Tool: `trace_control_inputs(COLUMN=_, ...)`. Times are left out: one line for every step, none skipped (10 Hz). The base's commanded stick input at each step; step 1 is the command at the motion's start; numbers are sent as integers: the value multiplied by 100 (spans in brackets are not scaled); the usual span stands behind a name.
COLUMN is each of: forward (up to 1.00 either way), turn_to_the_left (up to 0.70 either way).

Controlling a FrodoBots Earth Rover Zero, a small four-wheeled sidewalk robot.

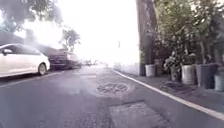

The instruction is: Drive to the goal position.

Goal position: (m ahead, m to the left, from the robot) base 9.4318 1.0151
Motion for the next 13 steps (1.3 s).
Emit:
trace_control_inputs(forward=45, turn_to_the_left=1)
trace_control_inputs(forward=45, turn_to_the_left=1)
trace_control_inputs(forward=45, turn_to_the_left=1)
trace_control_inputs(forward=45, turn_to_the_left=1)
trace_control_inputs(forward=45, turn_to_the_left=2)
trace_control_inputs(forward=45, turn_to_the_left=1)
trace_control_inputs(forward=45, turn_to_the_left=2)
trace_control_inputs(forward=45, turn_to_the_left=2)
trace_control_inputs(forward=45, turn_to_the_left=2)
trace_control_inputs(forward=45, turn_to_the_left=2)
trace_control_inputs(forward=45, turn_to_the_left=2)
trace_control_inputs(forward=45, turn_to_the_left=2)
trace_control_inputs(forward=45, turn_to_the_left=2)
